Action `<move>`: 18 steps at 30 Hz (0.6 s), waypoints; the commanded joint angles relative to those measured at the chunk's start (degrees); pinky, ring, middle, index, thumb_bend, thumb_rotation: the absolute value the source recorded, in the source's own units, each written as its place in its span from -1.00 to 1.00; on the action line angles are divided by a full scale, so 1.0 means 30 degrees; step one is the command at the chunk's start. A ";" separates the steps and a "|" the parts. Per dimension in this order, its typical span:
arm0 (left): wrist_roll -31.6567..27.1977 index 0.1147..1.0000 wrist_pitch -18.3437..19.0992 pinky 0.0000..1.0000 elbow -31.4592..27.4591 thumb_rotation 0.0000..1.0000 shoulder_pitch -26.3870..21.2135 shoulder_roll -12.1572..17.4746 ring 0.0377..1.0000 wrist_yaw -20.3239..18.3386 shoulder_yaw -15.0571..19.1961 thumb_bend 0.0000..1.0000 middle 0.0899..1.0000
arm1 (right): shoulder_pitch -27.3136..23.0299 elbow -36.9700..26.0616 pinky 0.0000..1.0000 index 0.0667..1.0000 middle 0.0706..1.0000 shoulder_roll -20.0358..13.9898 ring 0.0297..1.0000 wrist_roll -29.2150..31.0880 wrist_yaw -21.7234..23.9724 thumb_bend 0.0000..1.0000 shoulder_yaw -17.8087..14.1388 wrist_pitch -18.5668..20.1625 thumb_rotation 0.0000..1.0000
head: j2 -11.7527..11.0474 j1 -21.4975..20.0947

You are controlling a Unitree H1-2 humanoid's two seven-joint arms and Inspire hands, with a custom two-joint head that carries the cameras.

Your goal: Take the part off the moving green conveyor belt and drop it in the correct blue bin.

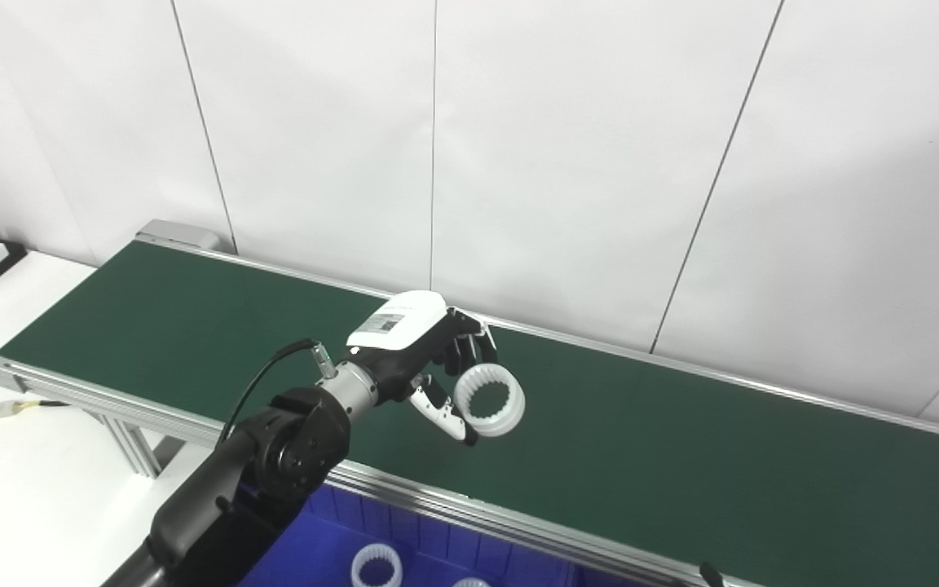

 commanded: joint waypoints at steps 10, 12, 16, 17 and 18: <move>0.0576 -0.13 0.0552 -0.10 -0.4080 -1.00 0.2270 -0.0825 -0.18 -0.0886 0.0260 0.01 -0.18 | 0.0468 -0.1601 0.37 0.87 0.61 -0.0372 0.53 -0.0012 0.0048 0.05 -0.0307 -0.0318 0.79 | 0.1043 -0.0656; 0.0975 -0.12 0.0736 -0.05 -0.4516 -1.00 0.3034 -0.1191 -0.18 -0.1085 0.0095 0.01 -0.18 | 0.0665 -0.2061 0.38 0.87 0.61 -0.0427 0.53 -0.0073 -0.0040 0.02 -0.0407 -0.0019 0.78 | 0.1549 -0.0830; 0.1937 -0.13 0.0865 0.04 -0.4990 -1.00 0.4230 -0.1682 -0.17 -0.1480 -0.0251 0.01 -0.18 | 0.1180 -0.3243 0.41 0.86 0.62 -0.0653 0.55 -0.0088 -0.0030 -0.04 -0.0594 0.0550 0.72 | 0.2936 -0.1440; 0.2112 -0.13 0.0859 0.06 -0.5004 -1.00 0.4591 -0.1760 -0.17 -0.1538 -0.0308 0.01 -0.19 | 0.1375 -0.3719 0.41 0.86 0.63 -0.0711 0.56 0.0010 0.0002 -0.03 -0.0653 0.0799 0.71 | 0.3400 -0.1681; 0.2231 -0.13 0.0834 0.06 -0.5003 -1.00 0.4833 -0.1833 -0.16 -0.1594 -0.0318 0.01 -0.19 | 0.1504 -0.4036 0.43 0.86 0.62 -0.0746 0.55 0.0081 0.0026 -0.04 -0.0692 0.0976 0.67 | 0.3400 -0.1681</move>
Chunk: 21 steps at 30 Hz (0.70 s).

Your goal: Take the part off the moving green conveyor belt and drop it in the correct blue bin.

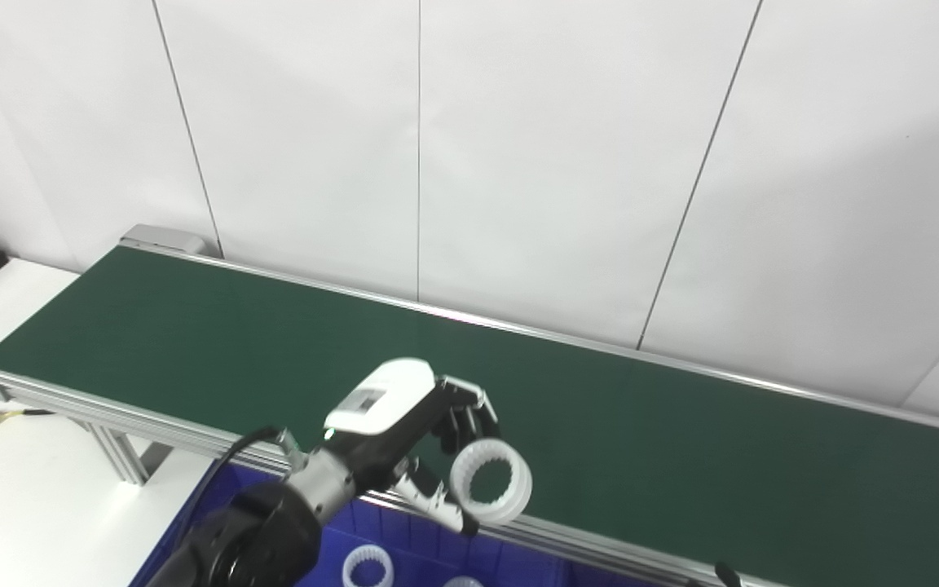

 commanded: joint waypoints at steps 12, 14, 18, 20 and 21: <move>0.1378 -0.14 0.0023 0.12 -0.0524 -1.00 0.2482 0.0201 -0.16 -0.0612 0.0608 0.01 -0.16 | 0.1024 -0.4539 0.43 0.81 0.60 -0.0586 0.53 0.1392 0.0526 -0.01 -0.0645 0.2848 0.43 | 0.3534 0.0338; 0.1385 -0.13 0.0037 0.12 -0.0491 -1.00 0.2738 0.0203 -0.17 -0.0685 0.0788 0.01 -0.15 | 0.0904 -0.4848 0.40 0.81 0.60 -0.0735 0.53 0.1460 0.0634 0.00 -0.0732 0.3154 0.45 | 0.4317 0.0755; 0.1518 -0.14 0.0085 0.13 -0.0425 -1.00 0.3091 0.0073 -0.15 -0.0792 0.1112 0.01 -0.14 | 0.0664 -0.5715 0.40 0.79 0.59 -0.0910 0.52 0.2212 0.0830 0.06 -0.1000 0.4384 0.43 | 0.5333 0.1634; 0.1612 -0.15 0.0030 0.13 -0.0231 -1.00 0.3192 -0.0008 -0.14 -0.0793 0.1134 0.01 -0.13 | 0.0591 -0.6080 0.40 0.78 0.58 -0.0981 0.51 0.2654 0.0964 0.10 -0.1153 0.4957 0.43 | 0.5664 0.1917; 0.1618 -0.15 -0.0006 0.10 -0.0098 -1.00 0.3232 -0.0073 -0.14 -0.0734 0.1132 0.01 -0.13 | 0.0569 -0.6204 0.40 0.78 0.58 -0.1025 0.52 0.2805 0.1018 0.12 -0.1222 0.5179 0.43 | 0.5790 0.2031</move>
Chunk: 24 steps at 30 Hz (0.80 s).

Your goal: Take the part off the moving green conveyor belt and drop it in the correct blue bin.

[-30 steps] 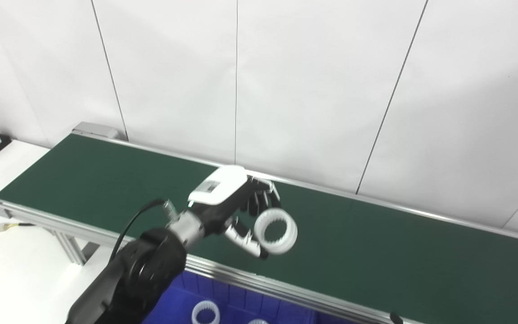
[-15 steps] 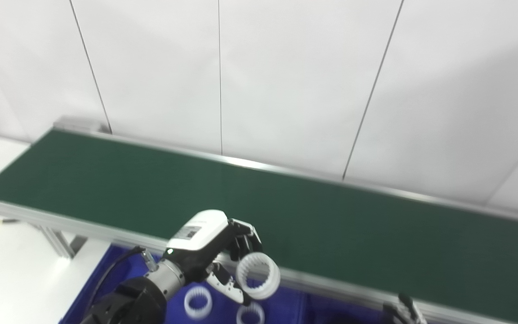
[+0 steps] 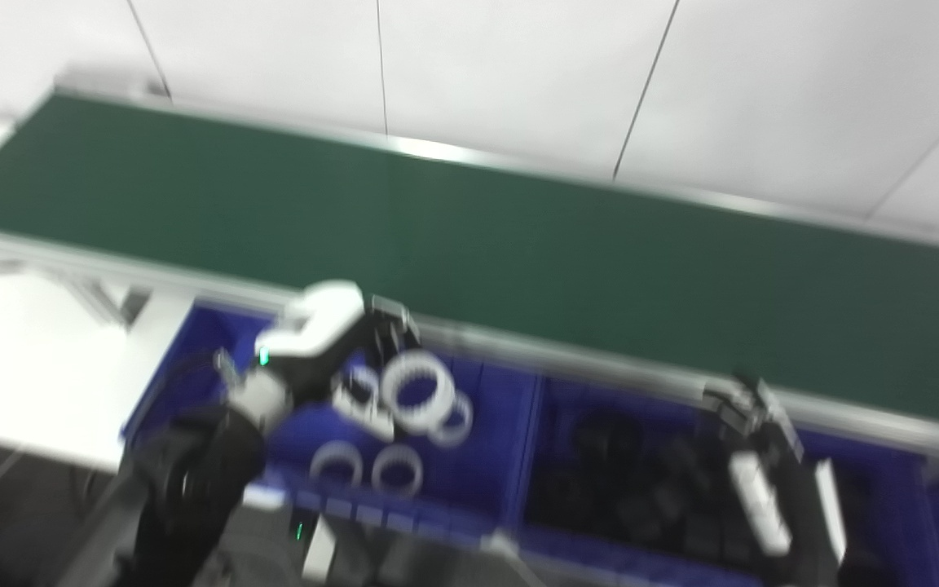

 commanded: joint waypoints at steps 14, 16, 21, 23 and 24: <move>0.0281 -0.16 -0.0231 -0.02 0.1559 -1.00 0.0360 -0.0934 -0.14 0.1167 -0.0046 0.01 -0.12 | -0.0309 -0.1107 0.35 0.76 0.56 -0.0466 0.49 0.0437 0.0272 0.19 -0.0569 0.0970 0.45 | -0.0294 0.0490; 0.0573 -0.16 -0.0387 0.05 0.1868 -1.00 0.0454 -0.0976 -0.13 0.1518 -0.0179 0.01 -0.12 | -0.0297 -0.1071 0.36 0.76 0.57 -0.0492 0.49 0.0452 0.0339 0.18 -0.0564 0.0871 0.44 | -0.0430 0.0505; 0.1022 -0.16 -0.1135 -0.01 0.3061 -1.00 0.0535 -0.0962 -0.14 0.3003 -0.0480 0.01 -0.11 | -0.0233 -0.0909 0.35 0.76 0.56 -0.0507 0.48 0.0427 0.0451 0.17 -0.0544 0.0577 0.44 | -0.0670 0.0406; 0.0935 -0.16 -0.1580 -0.04 0.3788 -1.00 0.0537 -0.1066 -0.15 0.3951 -0.0510 0.01 -0.11 | -0.0204 -0.0890 0.37 0.76 0.56 -0.0510 0.49 0.0357 0.0452 0.16 -0.0551 0.0569 0.44 | -0.0717 0.0359; 0.0783 -0.15 -0.1806 -0.01 0.4114 -1.00 0.0528 -0.1119 -0.15 0.4344 -0.0494 0.01 -0.11 | -0.0201 -0.0860 0.37 0.76 0.56 -0.0509 0.49 0.0317 0.0452 0.16 -0.0546 0.0554 0.44 | -0.0816 0.0315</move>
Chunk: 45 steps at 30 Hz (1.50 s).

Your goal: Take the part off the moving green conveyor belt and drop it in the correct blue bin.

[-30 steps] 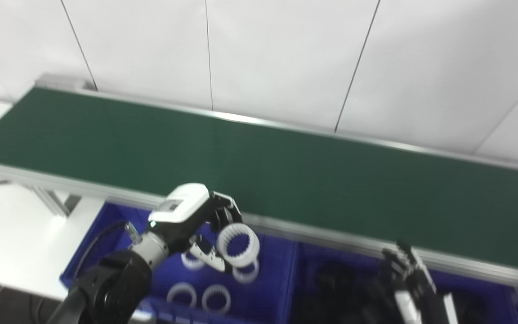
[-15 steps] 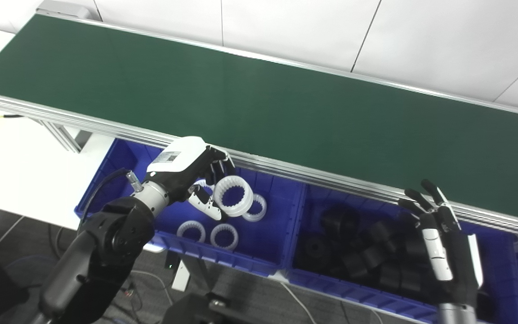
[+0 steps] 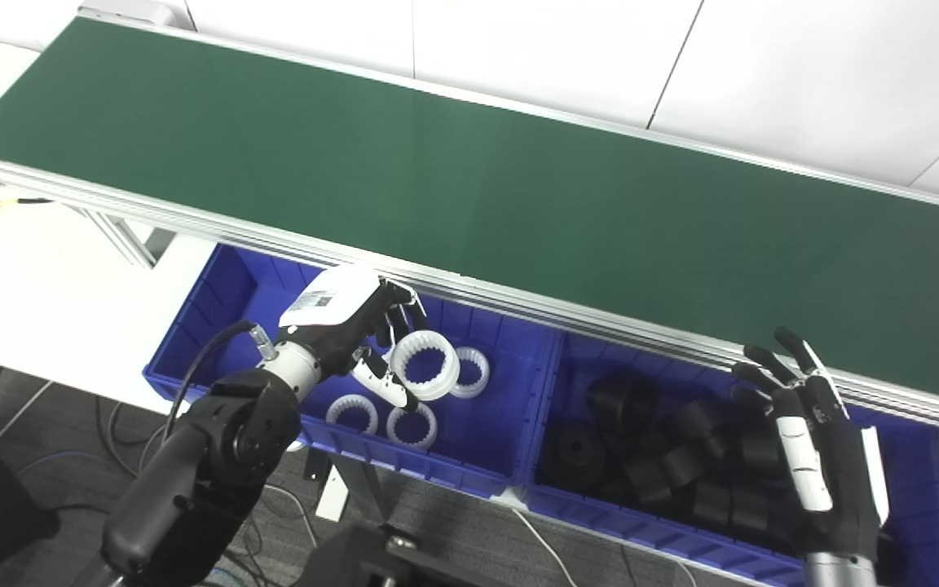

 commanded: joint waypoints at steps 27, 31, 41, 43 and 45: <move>-0.0435 0.48 -0.0238 0.35 0.2026 -0.99 -0.0331 -0.0230 0.51 0.2710 -0.0087 0.64 0.63 | 0.0050 -0.0191 0.38 0.77 0.58 0.0121 0.50 0.0217 0.0049 0.13 -0.0042 -0.0595 0.36 | -0.0825 -0.0326; -0.0352 0.75 -0.0387 0.47 0.1916 -0.73 -0.0390 0.0035 0.71 0.2731 -0.0132 0.81 0.85 | 0.0020 -0.0049 0.40 0.77 0.59 0.0131 0.51 0.0198 0.0068 0.13 -0.0025 -0.0679 0.35 | -0.0919 -0.0330; -0.1124 0.91 -0.0470 0.59 0.1188 -0.59 -0.0331 -0.0107 0.78 0.2393 0.0210 0.90 0.92 | -0.0021 0.0278 0.38 0.77 0.58 0.0342 0.50 0.0039 0.0043 0.12 0.0084 -0.1022 0.35 | -0.1316 -0.0790; -0.2317 0.91 -0.1118 0.59 0.1119 -0.35 -0.0230 -0.0305 0.79 0.2770 0.0563 0.82 0.92 | -0.0047 0.0394 0.38 0.77 0.57 0.0422 0.50 -0.0018 0.0029 0.12 0.0118 -0.1111 0.36 | -0.1437 -0.0973; -0.3137 0.89 -0.2041 0.49 0.0747 0.05 -0.0038 -0.0624 0.73 0.3548 0.0822 0.68 0.89 | -0.0034 0.0575 0.38 0.78 0.58 0.0499 0.50 -0.0194 -0.0005 0.11 0.0171 -0.1357 0.37 | -0.1729 -0.1397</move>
